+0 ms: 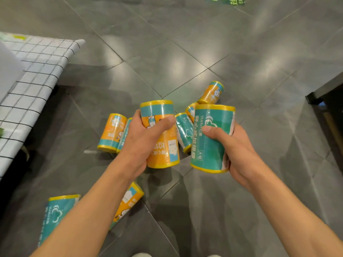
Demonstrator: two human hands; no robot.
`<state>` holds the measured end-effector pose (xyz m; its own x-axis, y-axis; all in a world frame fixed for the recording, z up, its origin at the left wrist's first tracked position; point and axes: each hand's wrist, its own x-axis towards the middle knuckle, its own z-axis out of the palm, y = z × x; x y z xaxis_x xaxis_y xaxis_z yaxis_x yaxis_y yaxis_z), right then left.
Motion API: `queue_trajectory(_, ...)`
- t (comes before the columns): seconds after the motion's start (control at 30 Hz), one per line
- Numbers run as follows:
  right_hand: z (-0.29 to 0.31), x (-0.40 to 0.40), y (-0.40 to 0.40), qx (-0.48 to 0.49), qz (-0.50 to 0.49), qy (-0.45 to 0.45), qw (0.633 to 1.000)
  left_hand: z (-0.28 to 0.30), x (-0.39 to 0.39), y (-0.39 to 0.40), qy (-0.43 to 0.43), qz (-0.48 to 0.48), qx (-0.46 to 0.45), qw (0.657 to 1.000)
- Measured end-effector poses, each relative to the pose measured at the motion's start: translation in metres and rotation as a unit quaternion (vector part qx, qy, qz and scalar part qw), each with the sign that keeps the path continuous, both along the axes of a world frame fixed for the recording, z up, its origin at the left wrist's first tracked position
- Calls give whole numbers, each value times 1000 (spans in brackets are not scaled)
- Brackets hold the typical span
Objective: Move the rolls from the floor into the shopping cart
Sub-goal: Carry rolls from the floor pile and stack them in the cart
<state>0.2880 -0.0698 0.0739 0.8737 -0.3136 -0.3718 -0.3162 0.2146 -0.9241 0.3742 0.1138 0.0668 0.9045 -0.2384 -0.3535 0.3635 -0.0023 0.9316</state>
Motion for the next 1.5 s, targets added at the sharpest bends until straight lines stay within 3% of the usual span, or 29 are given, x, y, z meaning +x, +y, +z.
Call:
queue_trajectory(0.13,81,1,2,12,31,-4,999,83,0,3,-26,-27,-9,999)
queue_trajectory(0.3,232,0,14,20,33,-4,999,236,-5,20,-49,-40,-21,998)
queue_trajectory(0.67,722,3,45,6,92,-67,993,703,-44,75,-53,18,-70,996)
queue_trajectory(0.83,875,-5,78,0,146,-127,981,855,-55,109,-130,63,-81,986)
queue_trajectory(1.07,962,-7,125,-26,214,-184,959,958,-76,155,-222,111,-46,968)
queue_trajectory(1.3,976,-1,156,-4,313,-195,929,975,-125,188,-243,235,-52,940)
queue_trajectory(1.5,977,-11,191,27,459,-202,865,974,-192,189,-264,415,-19,870)
